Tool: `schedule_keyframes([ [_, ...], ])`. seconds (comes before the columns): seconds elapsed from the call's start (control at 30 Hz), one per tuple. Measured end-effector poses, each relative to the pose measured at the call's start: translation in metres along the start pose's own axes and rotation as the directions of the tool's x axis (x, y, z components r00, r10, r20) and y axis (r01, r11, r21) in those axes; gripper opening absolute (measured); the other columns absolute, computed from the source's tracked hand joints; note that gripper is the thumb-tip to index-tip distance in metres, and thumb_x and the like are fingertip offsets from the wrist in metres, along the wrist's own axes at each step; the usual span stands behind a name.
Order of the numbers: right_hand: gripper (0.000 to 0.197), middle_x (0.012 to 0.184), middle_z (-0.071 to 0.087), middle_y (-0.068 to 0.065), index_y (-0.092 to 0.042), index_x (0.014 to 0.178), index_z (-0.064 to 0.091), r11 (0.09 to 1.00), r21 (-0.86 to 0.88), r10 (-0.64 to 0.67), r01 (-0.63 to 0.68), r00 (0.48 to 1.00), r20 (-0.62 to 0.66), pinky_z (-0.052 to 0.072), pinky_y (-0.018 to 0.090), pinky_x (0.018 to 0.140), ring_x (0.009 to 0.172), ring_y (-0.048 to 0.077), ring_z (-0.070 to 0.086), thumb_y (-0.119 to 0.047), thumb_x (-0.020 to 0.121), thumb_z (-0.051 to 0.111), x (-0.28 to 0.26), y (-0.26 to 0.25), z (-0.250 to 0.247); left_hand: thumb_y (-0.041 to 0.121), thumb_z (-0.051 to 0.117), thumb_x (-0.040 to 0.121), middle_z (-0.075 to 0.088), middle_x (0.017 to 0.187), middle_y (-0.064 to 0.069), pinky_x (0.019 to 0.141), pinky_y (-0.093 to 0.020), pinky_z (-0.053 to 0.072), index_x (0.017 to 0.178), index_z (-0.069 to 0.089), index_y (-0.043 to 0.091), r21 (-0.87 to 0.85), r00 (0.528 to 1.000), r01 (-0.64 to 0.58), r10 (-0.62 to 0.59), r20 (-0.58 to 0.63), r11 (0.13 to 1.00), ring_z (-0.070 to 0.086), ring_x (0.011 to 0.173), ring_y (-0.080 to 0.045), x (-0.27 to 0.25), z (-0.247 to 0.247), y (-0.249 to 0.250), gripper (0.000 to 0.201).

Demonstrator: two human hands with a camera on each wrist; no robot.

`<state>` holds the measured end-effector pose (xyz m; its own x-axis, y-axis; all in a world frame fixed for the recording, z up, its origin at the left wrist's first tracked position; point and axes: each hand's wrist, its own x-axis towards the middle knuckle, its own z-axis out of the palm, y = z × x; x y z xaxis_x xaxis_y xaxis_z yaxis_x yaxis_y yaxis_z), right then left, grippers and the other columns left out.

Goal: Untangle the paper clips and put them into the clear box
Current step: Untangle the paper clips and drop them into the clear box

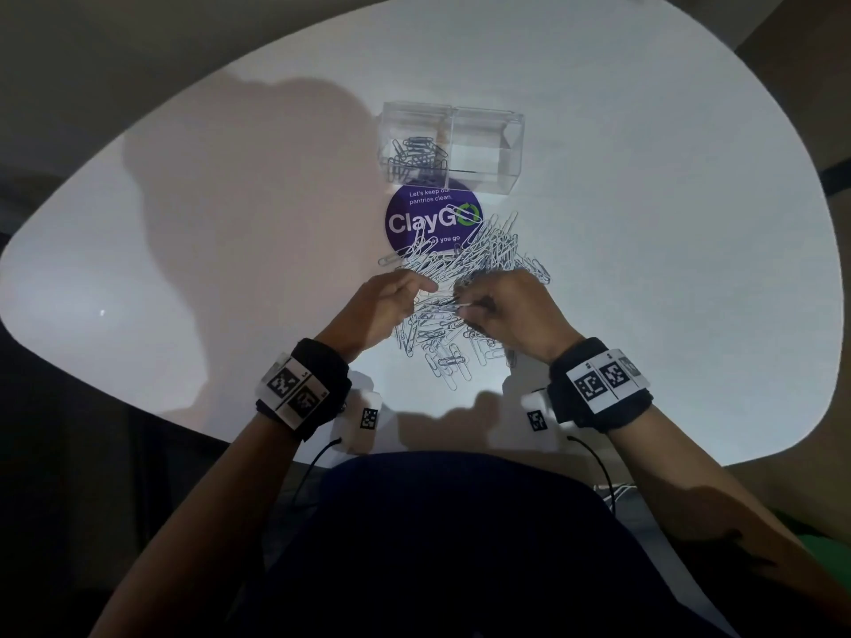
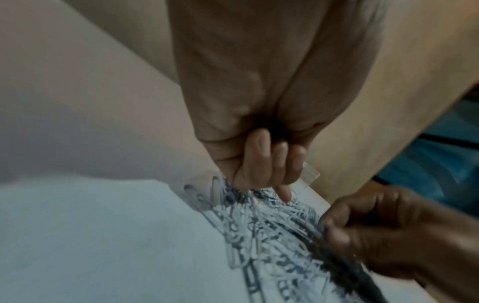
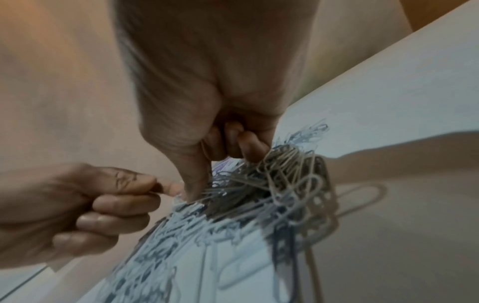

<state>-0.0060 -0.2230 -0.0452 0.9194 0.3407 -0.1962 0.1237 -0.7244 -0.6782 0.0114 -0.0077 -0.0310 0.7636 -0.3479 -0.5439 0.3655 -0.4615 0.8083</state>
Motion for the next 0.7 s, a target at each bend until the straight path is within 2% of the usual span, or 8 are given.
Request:
schedule_keyframes([
  [0.1,0.004,0.071,0.066,-0.012,-0.018,0.083,0.073,0.989,0.127,0.078,-0.073,0.996,-0.035,0.041,0.021,0.063,0.060,-0.002,0.054,-0.018,0.086,0.073,-0.001,0.001,-0.007,0.022,0.047,0.102,0.059,0.066,0.018,0.058,-0.012,0.039,0.098,0.068,0.013,0.265,0.983,-0.150,0.173,-0.066,0.953,0.052,0.058,0.008,-0.002,0.005,0.001,0.024],
  [0.17,0.012,0.062,0.058,-0.015,-0.025,0.078,0.068,0.974,0.202,0.116,-0.099,0.991,-0.072,0.036,0.016,0.056,0.052,-0.001,0.048,-0.018,0.084,0.075,-0.001,0.002,-0.009,0.023,0.061,0.094,0.059,0.059,0.021,0.057,-0.013,0.037,0.088,0.069,0.015,0.371,0.965,-0.209,0.252,-0.069,0.905,0.051,0.055,0.006,-0.005,0.009,0.001,0.013],
  [0.23,0.016,0.059,0.056,-0.016,-0.026,0.076,0.065,0.965,0.236,0.145,-0.116,0.983,-0.109,0.033,0.015,0.055,0.052,0.001,0.047,-0.021,0.080,0.079,0.000,0.003,-0.010,0.022,0.072,0.085,0.050,0.049,0.016,0.053,-0.016,0.031,0.083,0.070,0.018,0.415,0.960,-0.231,0.277,-0.052,0.880,0.044,0.049,0.003,-0.007,0.010,-0.001,0.005],
  [0.3,0.015,0.057,0.054,-0.019,-0.019,0.077,0.068,0.961,0.245,0.162,-0.129,0.979,-0.121,0.031,0.015,0.054,0.051,0.001,0.047,-0.024,0.078,0.082,0.001,0.003,-0.010,0.025,0.079,0.078,0.041,0.049,0.014,0.054,-0.021,0.030,0.084,0.071,0.020,0.480,0.956,-0.245,0.292,-0.024,0.843,0.043,0.049,0.001,-0.008,0.010,-0.005,0.011],
  [0.47,0.009,0.054,0.056,-0.022,-0.012,0.081,0.073,0.943,0.300,0.196,-0.146,0.970,-0.142,0.030,0.011,0.054,0.050,-0.001,0.047,-0.018,0.081,0.079,0.000,0.005,-0.007,0.036,0.082,0.071,0.041,0.052,0.017,0.059,-0.025,0.033,0.085,0.069,0.023,0.673,0.960,-0.214,0.282,0.009,0.708,0.048,0.059,-0.010,-0.008,0.015,-0.010,0.023],
  [0.57,0.007,0.055,0.056,-0.017,-0.011,0.083,0.077,0.935,0.328,0.198,-0.133,0.964,-0.175,0.031,0.012,0.055,0.049,0.001,0.045,-0.017,0.085,0.075,-0.002,0.003,-0.007,0.028,0.079,0.077,0.042,0.044,0.015,0.055,-0.024,0.034,0.076,0.069,0.020,0.599,0.949,-0.211,0.308,-0.063,0.773,0.044,0.050,-0.002,-0.006,0.016,-0.010,0.012],
  [0.63,0.008,0.055,0.059,-0.022,-0.007,0.086,0.078,0.928,0.354,0.194,-0.115,0.961,-0.197,0.032,0.008,0.053,0.047,-0.001,0.047,-0.014,0.086,0.075,-0.004,-0.002,-0.008,0.026,0.074,0.082,0.050,0.050,0.021,0.053,-0.020,0.031,0.078,0.070,0.020,0.491,0.951,-0.209,0.292,-0.098,0.846,0.044,0.048,0.000,-0.004,0.014,-0.010,0.009],
  [0.7,0.010,0.065,0.069,-0.014,-0.006,0.093,0.078,0.916,0.388,0.195,-0.107,0.961,-0.196,0.033,0.005,0.051,0.045,-0.003,0.049,-0.013,0.088,0.073,-0.006,-0.006,-0.011,0.026,0.072,0.086,0.049,0.052,0.022,0.051,-0.016,0.027,0.079,0.070,0.018,0.421,0.946,-0.227,0.301,-0.117,0.878,0.041,0.047,-0.004,-0.003,0.012,-0.010,0.010],
])
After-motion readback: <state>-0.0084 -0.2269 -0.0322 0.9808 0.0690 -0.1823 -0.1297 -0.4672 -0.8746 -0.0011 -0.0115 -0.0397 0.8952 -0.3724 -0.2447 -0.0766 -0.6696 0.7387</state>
